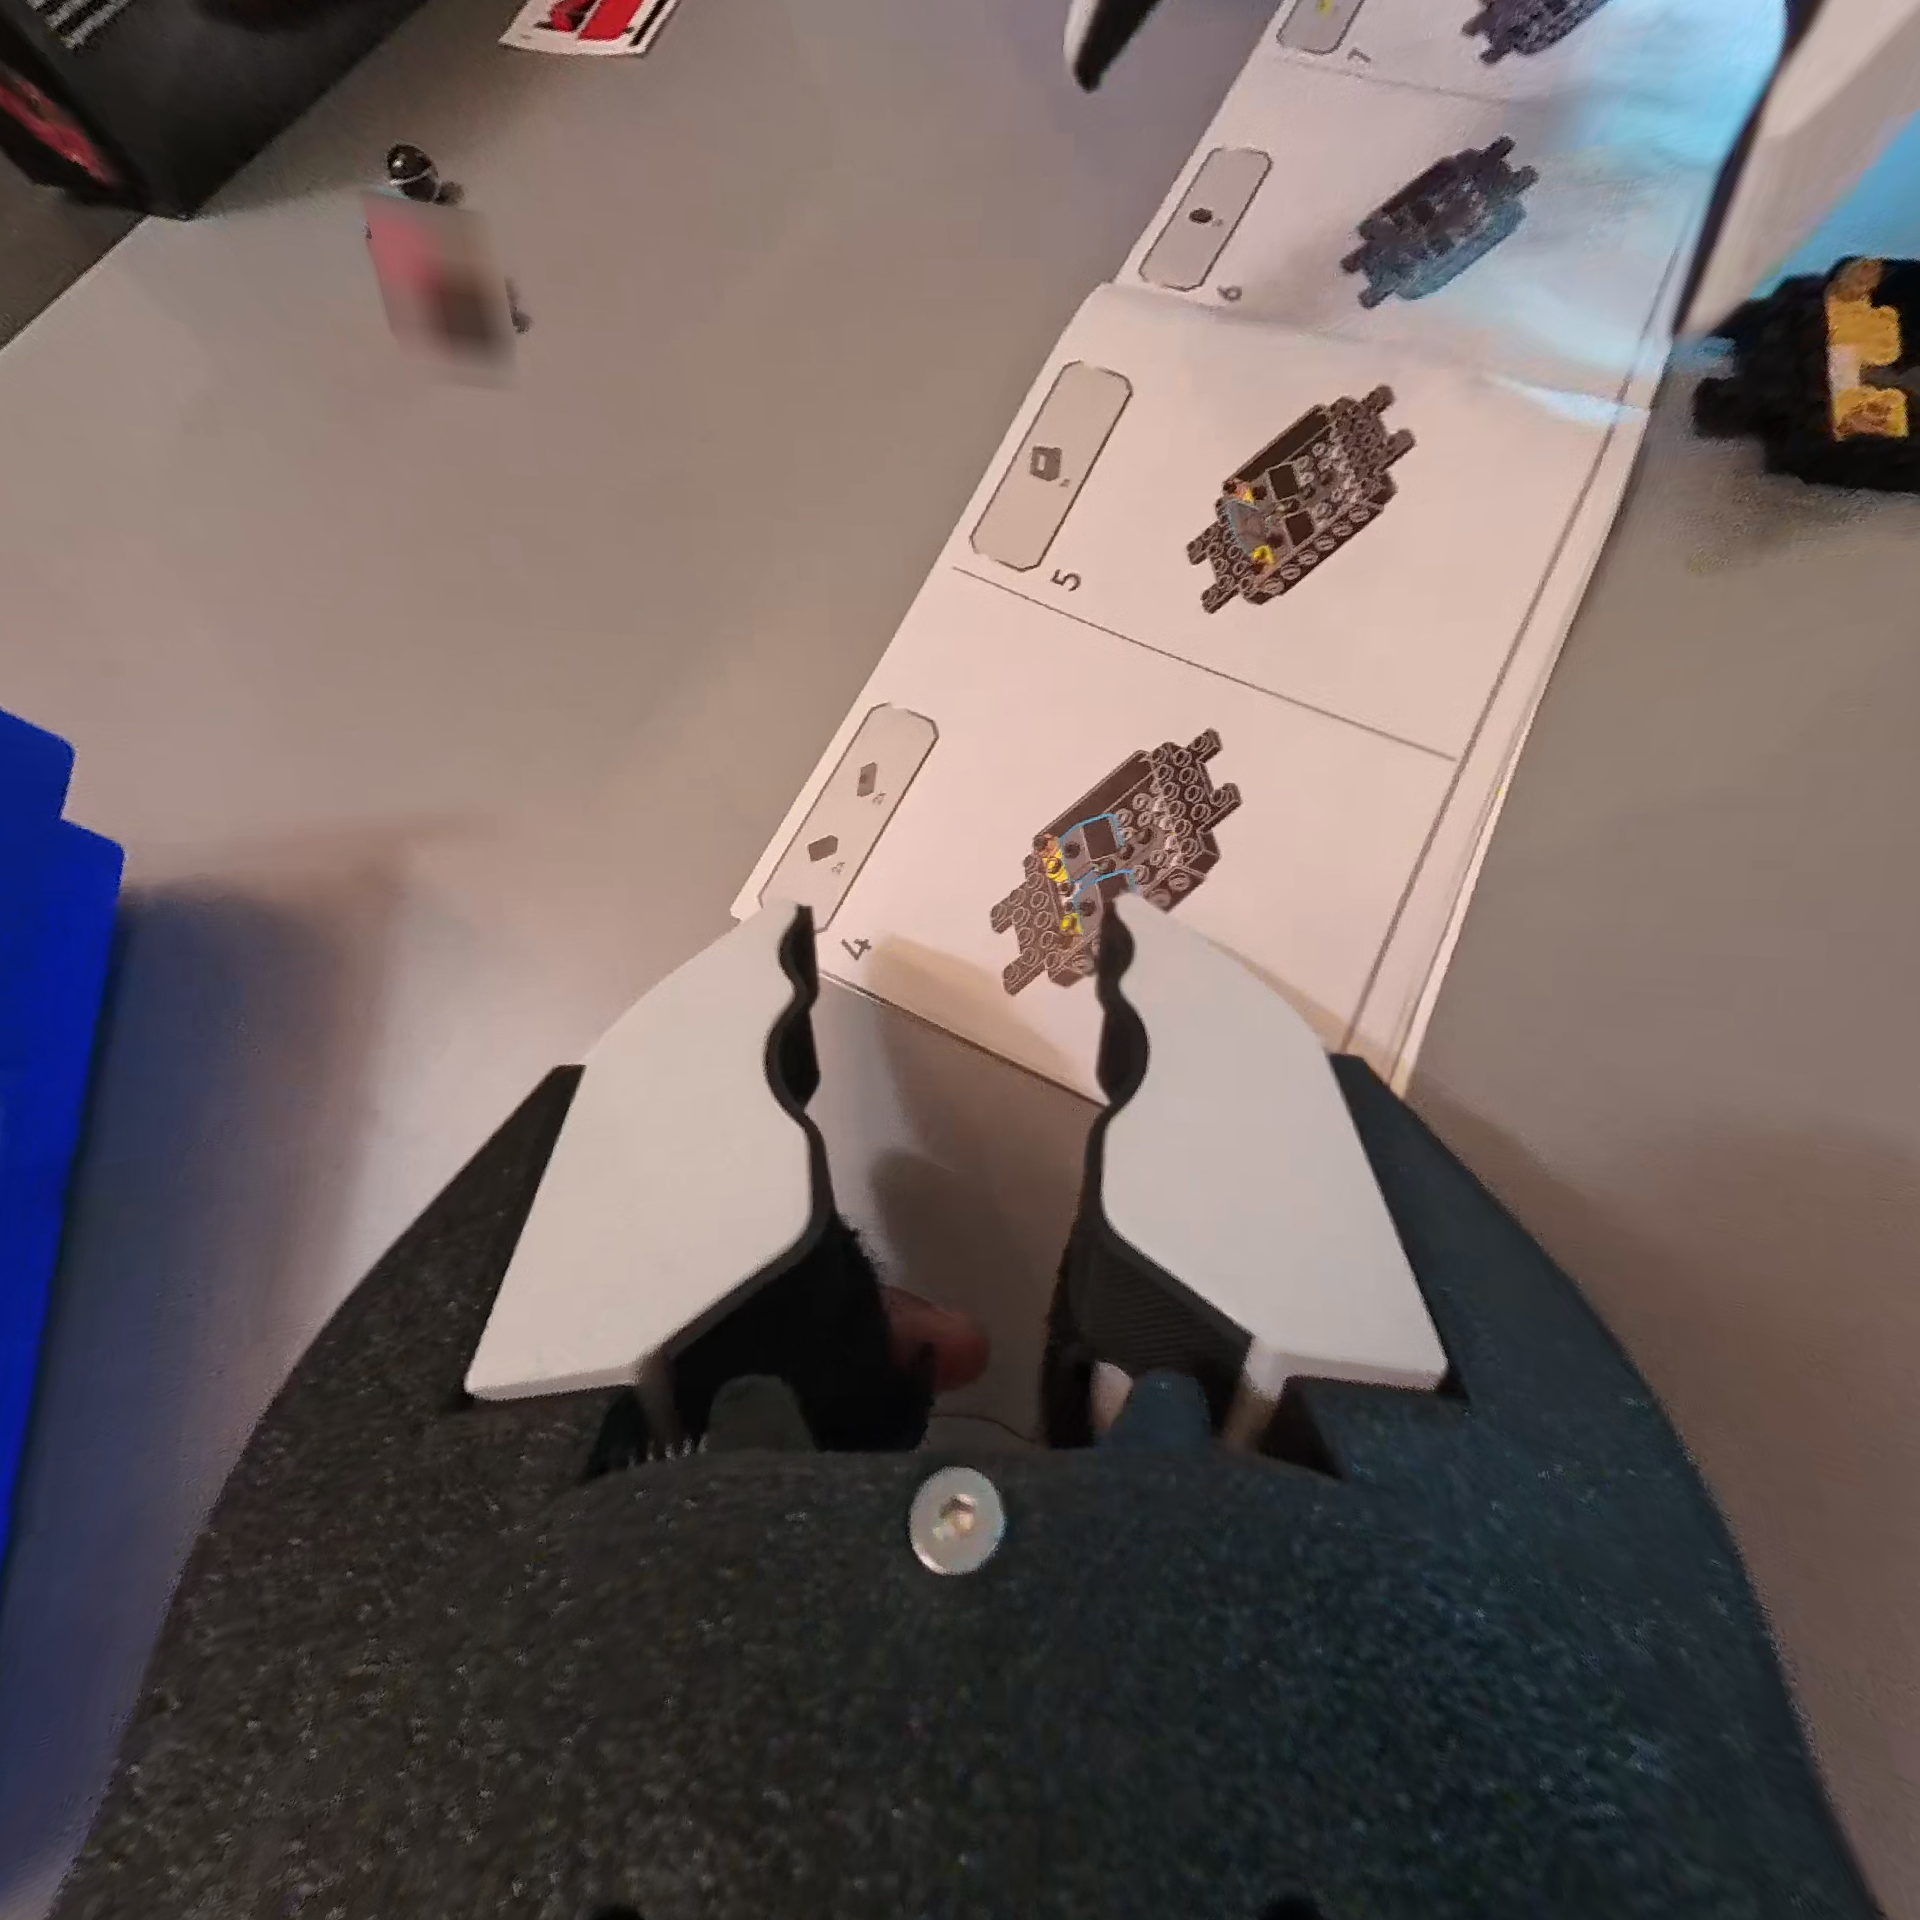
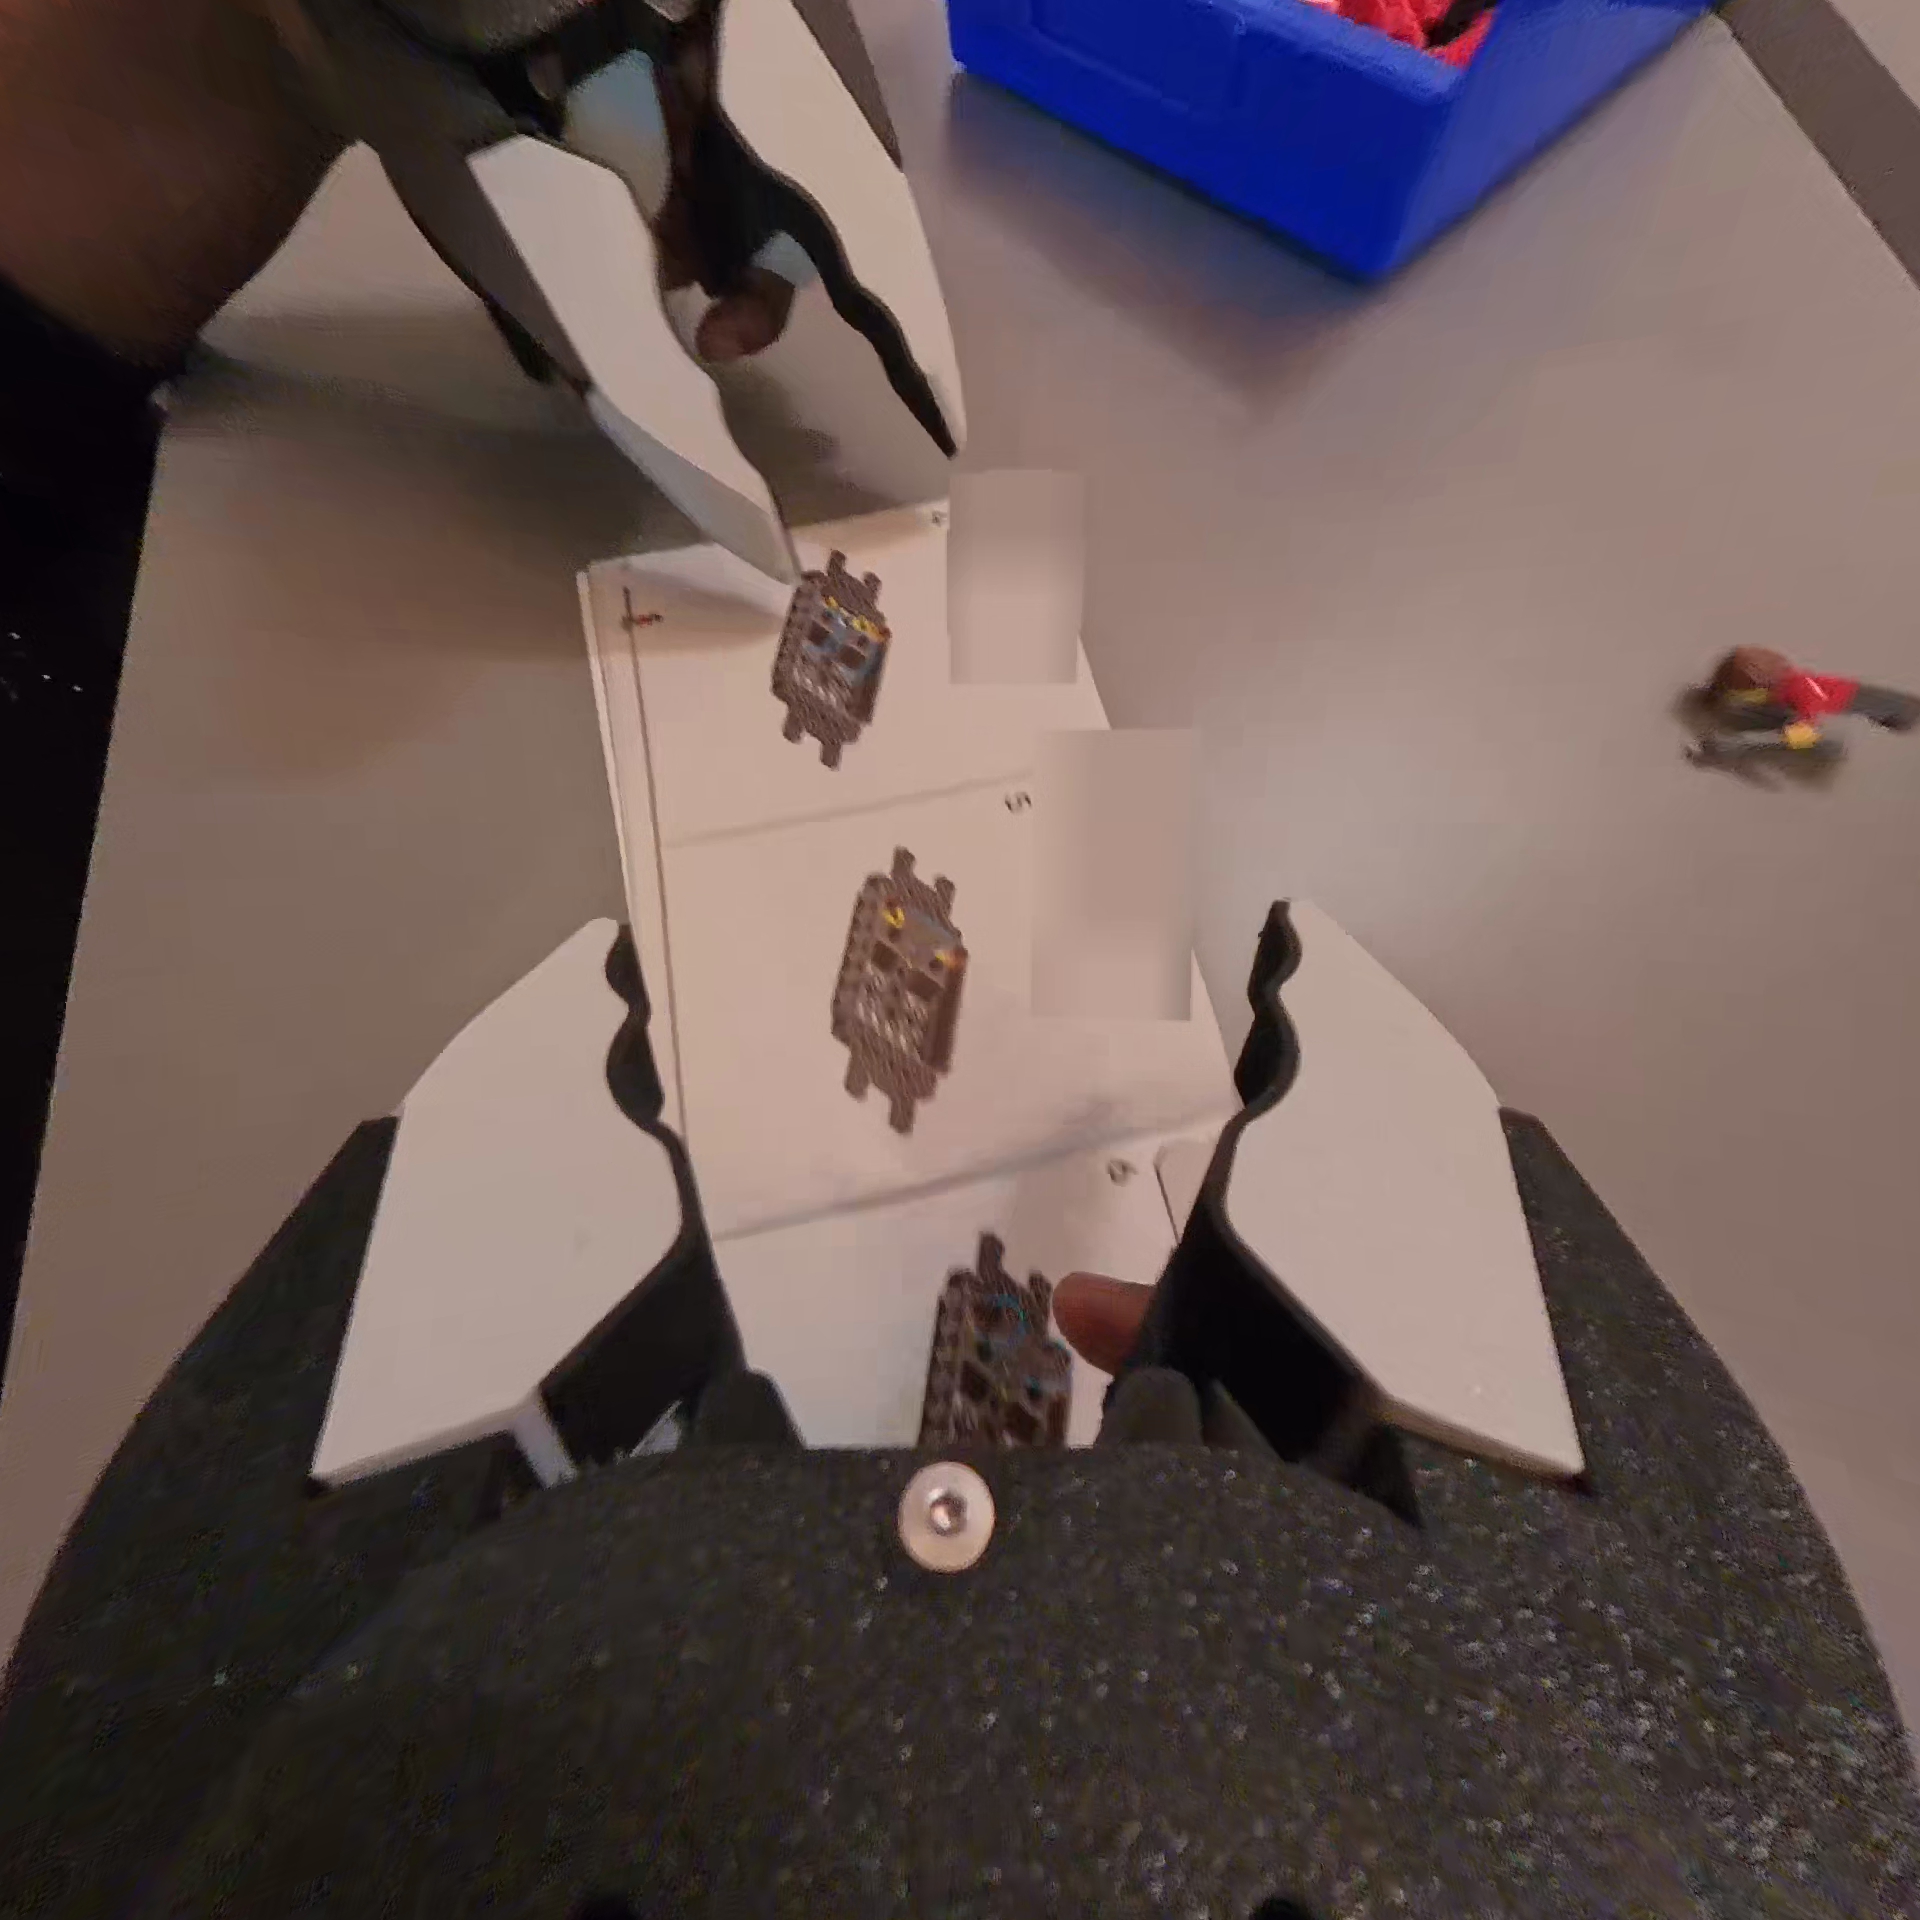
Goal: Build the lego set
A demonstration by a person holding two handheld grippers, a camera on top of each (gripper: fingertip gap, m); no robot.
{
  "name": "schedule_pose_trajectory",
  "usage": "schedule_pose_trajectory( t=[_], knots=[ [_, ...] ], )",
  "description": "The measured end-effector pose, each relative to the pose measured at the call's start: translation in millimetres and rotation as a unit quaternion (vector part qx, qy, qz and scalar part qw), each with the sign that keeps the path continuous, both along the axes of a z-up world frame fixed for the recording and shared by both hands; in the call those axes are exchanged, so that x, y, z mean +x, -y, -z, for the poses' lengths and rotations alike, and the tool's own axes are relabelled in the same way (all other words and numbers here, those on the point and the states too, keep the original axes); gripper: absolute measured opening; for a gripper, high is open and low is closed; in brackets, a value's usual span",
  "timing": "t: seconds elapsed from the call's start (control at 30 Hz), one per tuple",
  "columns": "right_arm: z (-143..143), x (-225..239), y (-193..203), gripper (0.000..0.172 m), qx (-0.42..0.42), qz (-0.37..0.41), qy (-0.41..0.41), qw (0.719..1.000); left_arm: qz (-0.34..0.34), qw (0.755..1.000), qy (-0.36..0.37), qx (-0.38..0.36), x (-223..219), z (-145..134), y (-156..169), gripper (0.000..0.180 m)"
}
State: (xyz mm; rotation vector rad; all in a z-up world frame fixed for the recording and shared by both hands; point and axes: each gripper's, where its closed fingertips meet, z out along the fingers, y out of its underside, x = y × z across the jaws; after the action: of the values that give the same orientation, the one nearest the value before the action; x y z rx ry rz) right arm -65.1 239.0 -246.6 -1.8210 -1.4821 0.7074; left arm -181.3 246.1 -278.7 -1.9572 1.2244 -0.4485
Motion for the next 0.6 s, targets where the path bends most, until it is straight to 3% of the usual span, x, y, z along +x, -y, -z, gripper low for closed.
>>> schedule_pose_trajectory(
  t=[0.07, 0.2, 0.3, 0.33, 0.37, 0.43, 0.47, 0.6],
  knots=[
    [5.7, -16.0, 7.3, 0.113, -0.017, -0.026, 0.024, 0.999, -0.006, 1.0, 0.005, 0.0, -1.5, -1.4, -1.7, 0.041],
    [32.1, -24.3, 18.0, 0.12, -0.03, -0.07, 0.129, 0.989, 0.001, 1.0, 0.01, -0.002, -3.0, -2.2, 0.6, 0.035],
    [40.4, -27.3, 17.2, 0.112, -0.016, -0.082, 0.144, 0.986, -0.004, 1.0, -0.005, 0.009, -6.6, 0.5, -2.2, 0.03],
    [39.7, -29.6, 17.6, 0.1, -0.012, -0.087, 0.136, 0.987, -0.013, 0.999, -0.017, 0.024, -10.3, 0.4, -6.4, 0.016],
    [37.7, -31.9, 17.2, 0.077, -0.006, -0.09, 0.126, 0.988, -0.025, 0.998, -0.027, 0.046, -14.0, -1.4, -11.3, 0.003],
    [32.0, -37.7, 17.9, 0.008, 0.005, -0.101, 0.101, 0.99, -0.011, 0.998, -0.021, 0.064, -13.0, -6.3, -10.1, 0.0],
    [29.5, -41.1, 20.0, 0.0, 0.007, -0.109, 0.091, 0.99, -0.003, 0.998, -0.008, 0.061, -10.6, -9.3, -7.5, 0.0],
    [21.4, -53.4, 21.0, 0.002, 0.029, -0.117, 0.073, 0.99, -0.018, 0.999, 0.035, 0.038, -11.2, -18.1, -7.9, 0.0]
  ],
)
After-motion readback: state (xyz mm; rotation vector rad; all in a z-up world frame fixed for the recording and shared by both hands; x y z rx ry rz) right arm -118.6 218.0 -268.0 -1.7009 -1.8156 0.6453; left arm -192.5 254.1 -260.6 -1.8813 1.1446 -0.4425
